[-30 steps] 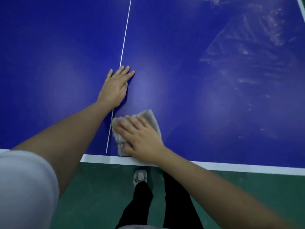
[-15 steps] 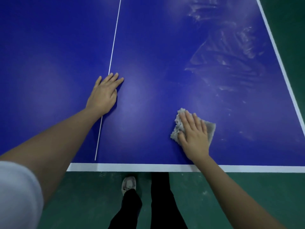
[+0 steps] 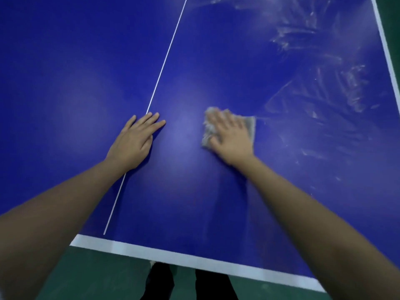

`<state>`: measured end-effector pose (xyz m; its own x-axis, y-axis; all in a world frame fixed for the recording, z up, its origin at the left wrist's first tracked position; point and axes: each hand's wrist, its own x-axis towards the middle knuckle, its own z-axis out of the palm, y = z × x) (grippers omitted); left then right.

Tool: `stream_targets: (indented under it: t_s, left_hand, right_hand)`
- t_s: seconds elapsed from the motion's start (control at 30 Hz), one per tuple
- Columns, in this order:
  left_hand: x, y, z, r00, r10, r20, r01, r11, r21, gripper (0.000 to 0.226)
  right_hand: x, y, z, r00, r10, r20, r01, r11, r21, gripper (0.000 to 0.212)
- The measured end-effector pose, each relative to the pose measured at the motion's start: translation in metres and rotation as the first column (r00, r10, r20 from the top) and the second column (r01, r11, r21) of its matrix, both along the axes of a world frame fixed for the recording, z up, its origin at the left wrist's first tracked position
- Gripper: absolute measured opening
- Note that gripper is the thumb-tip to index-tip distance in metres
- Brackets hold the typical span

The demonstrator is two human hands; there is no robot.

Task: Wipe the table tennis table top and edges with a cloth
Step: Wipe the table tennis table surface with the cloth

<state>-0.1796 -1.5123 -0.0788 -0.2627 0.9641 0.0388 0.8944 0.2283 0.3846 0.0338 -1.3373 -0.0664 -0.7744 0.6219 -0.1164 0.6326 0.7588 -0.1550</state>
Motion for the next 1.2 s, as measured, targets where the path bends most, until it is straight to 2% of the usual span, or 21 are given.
stream_targets:
  t_s: [0.13,0.23,0.27,0.33,0.37,0.43,0.47,0.5,0.53,0.6,0.7,0.73,0.8,0.83,0.87,0.9,0.93,1.0,1.07,1.13,1.2]
  left_hand:
    - [0.002,0.001,0.003,1.000,0.009,0.009,-0.009,1.000,-0.019,0.051]
    - [0.006,0.000,0.005,1.000,0.021,-0.009,-0.021,0.999,-0.035,0.050]
    - [0.008,0.001,0.006,0.999,0.042,-0.011,-0.042,0.999,-0.032,0.051]
    - [0.016,0.008,0.011,0.990,0.136,0.028,-0.136,0.991,-0.005,0.050]
    - [0.022,0.014,0.013,0.978,0.202,0.050,-0.203,0.979,0.010,0.049]
    - [0.038,0.027,0.017,0.952,0.305,0.025,-0.305,0.952,0.010,0.045]
    - [0.049,0.033,0.019,0.949,0.316,-0.008,-0.316,0.949,0.000,0.045]
    - [0.061,0.040,0.020,0.954,0.297,-0.038,-0.297,0.955,-0.013,0.046]
    - [0.073,0.048,0.020,0.964,0.256,-0.066,-0.258,0.966,-0.031,0.049]
    - [0.094,0.070,0.019,0.979,0.166,-0.114,-0.175,0.982,-0.071,0.056]
    - [0.114,0.110,0.010,0.978,0.178,-0.112,-0.192,0.973,-0.125,0.055]
    - [0.116,0.124,0.006,0.972,0.205,-0.116,-0.219,0.967,-0.130,0.053]
    - [0.117,0.151,0.000,0.961,0.242,-0.132,-0.260,0.956,-0.134,0.053]
    - [0.114,0.165,-0.001,0.957,0.260,-0.132,-0.277,0.951,-0.138,0.054]
    - [0.111,0.179,-0.001,0.952,0.278,-0.125,-0.295,0.945,-0.143,0.054]
    - [0.108,0.191,0.000,0.949,0.295,-0.115,-0.310,0.939,-0.151,0.054]
    - [0.105,0.201,0.001,0.945,0.308,-0.111,-0.323,0.934,-0.155,0.054]
    - [0.102,0.212,0.000,0.936,0.322,-0.139,-0.341,0.929,-0.143,0.054]
    - [0.103,0.212,-0.001,0.928,0.328,-0.177,-0.353,0.927,-0.129,0.055]
    - [0.104,0.212,-0.001,0.925,0.336,-0.176,-0.360,0.924,-0.127,0.055]
    - [0.105,0.212,-0.001,0.924,0.343,-0.167,-0.365,0.923,-0.124,0.053]
  right_hand:
    - [0.031,0.084,0.001,0.951,-0.308,-0.019,0.309,0.951,0.014,0.059]
    - [0.038,0.051,0.002,0.958,-0.286,0.027,0.284,0.957,0.052,0.060]
    - [0.041,0.024,0.003,0.979,-0.197,0.048,0.195,0.980,0.051,0.063]
    - [0.059,-0.041,0.005,0.994,0.105,-0.010,-0.105,0.994,-0.024,0.065]
    - [0.072,-0.072,0.005,0.954,0.296,-0.043,-0.298,0.954,-0.042,0.064]
    - [0.094,-0.101,0.005,0.804,0.595,-0.010,-0.594,0.801,-0.079,0.061]
    - [0.100,-0.094,0.003,0.747,0.665,-0.012,-0.663,0.743,-0.088,0.060]
    - [0.100,-0.076,0.001,0.731,0.681,-0.034,-0.681,0.727,-0.083,0.059]
    - [0.095,-0.052,0.002,0.750,0.659,-0.049,-0.661,0.746,-0.076,0.059]
    - [0.080,0.009,0.005,0.850,0.524,-0.057,-0.526,0.850,-0.039,0.060]
    - [0.058,0.120,0.004,0.988,0.151,-0.034,-0.150,0.988,0.024,0.064]
    - [0.053,0.152,0.003,1.000,0.001,-0.026,0.000,1.000,0.024,0.061]
    - [0.044,0.188,0.003,0.964,-0.264,-0.042,0.265,0.964,0.004,0.057]
    - [0.038,0.189,0.003,0.944,-0.326,-0.043,0.328,0.944,0.026,0.057]
    - [0.033,0.181,0.002,0.949,-0.314,-0.032,0.315,0.946,0.072,0.058]
    - [0.034,0.164,0.001,0.977,-0.210,-0.035,0.213,0.971,0.108,0.059]
    - [0.037,0.143,0.000,0.998,-0.038,-0.046,0.042,0.994,0.103,0.060]
    - [0.057,0.106,-0.002,0.937,0.342,-0.074,-0.337,0.939,0.070,0.062]
    - [0.070,0.113,0.001,0.851,0.520,-0.071,-0.523,0.852,-0.027,0.062]
    - [0.065,0.162,0.005,0.855,0.516,-0.055,-0.517,0.856,-0.001,0.063]
    - [0.052,0.230,0.009,0.958,0.278,-0.074,-0.271,0.958,0.089,0.064]
